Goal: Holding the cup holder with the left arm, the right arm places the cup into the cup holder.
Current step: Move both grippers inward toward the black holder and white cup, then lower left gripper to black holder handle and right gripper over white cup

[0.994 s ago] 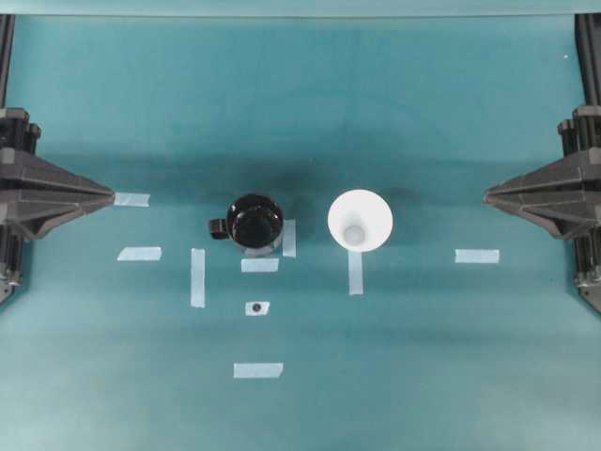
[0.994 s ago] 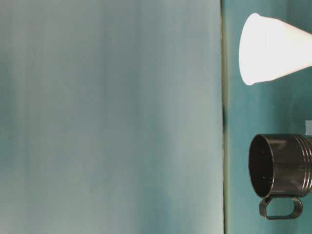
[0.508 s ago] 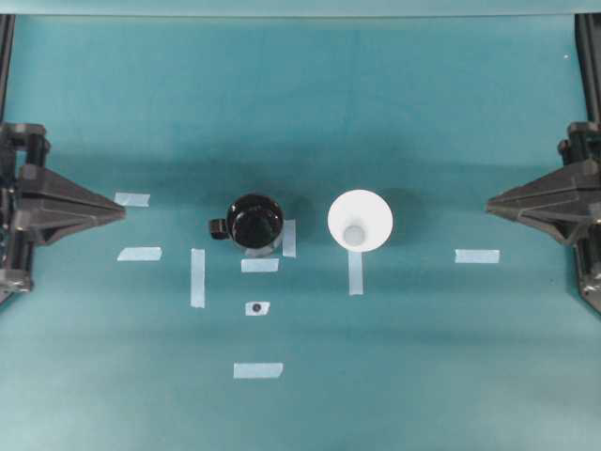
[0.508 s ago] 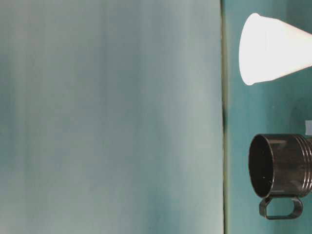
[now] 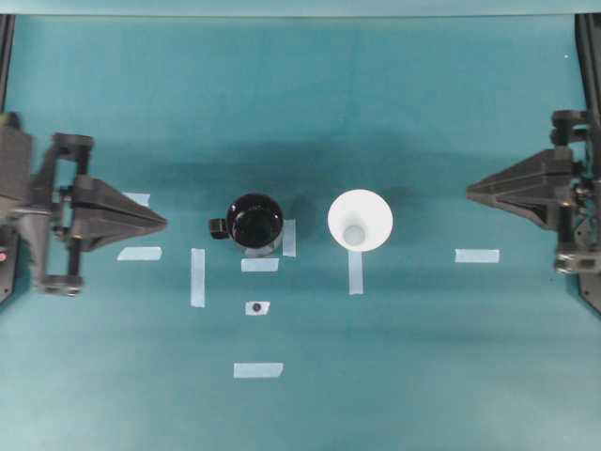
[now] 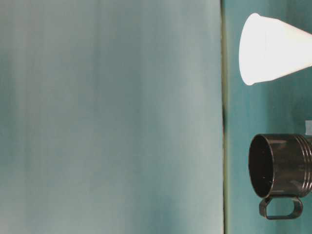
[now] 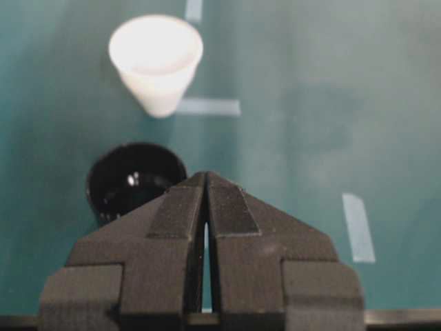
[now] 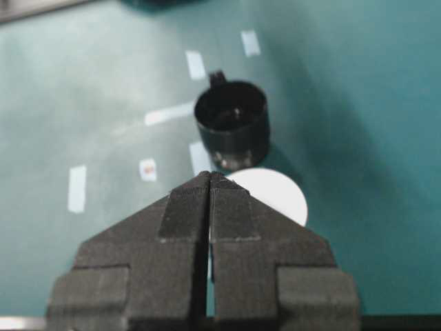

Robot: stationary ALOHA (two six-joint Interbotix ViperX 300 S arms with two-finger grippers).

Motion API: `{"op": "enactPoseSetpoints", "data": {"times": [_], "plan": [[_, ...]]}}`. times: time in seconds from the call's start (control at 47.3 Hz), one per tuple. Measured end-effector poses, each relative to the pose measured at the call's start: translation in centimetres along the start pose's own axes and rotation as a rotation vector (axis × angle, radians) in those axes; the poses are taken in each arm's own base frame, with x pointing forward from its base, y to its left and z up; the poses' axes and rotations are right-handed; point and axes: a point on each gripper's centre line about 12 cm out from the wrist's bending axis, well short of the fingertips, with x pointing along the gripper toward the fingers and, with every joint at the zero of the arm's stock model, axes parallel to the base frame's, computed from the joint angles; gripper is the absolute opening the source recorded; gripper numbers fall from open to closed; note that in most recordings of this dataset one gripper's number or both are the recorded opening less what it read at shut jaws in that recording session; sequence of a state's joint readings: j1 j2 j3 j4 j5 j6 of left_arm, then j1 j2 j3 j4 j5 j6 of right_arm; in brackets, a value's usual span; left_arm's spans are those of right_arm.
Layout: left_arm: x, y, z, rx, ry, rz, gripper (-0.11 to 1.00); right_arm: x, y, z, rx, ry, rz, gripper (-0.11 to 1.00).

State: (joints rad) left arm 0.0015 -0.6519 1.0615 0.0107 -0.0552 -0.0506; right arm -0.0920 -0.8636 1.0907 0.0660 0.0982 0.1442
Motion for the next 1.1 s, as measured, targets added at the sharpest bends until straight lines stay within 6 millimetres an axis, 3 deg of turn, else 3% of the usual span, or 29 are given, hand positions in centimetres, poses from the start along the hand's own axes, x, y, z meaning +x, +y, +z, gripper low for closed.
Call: {"op": "enactPoseSetpoints", "data": {"times": [0.508,1.1], "plan": [[2.5,0.5,-0.8,0.0,0.18,0.023,0.03,6.1,-0.9,-0.5,-0.023,0.286,-0.078,0.02],[5.7,1.6,-3.0,-0.004,0.391,0.056,0.03,10.6,-1.6,-2.1,-0.043,0.53,-0.129,0.02]]}}
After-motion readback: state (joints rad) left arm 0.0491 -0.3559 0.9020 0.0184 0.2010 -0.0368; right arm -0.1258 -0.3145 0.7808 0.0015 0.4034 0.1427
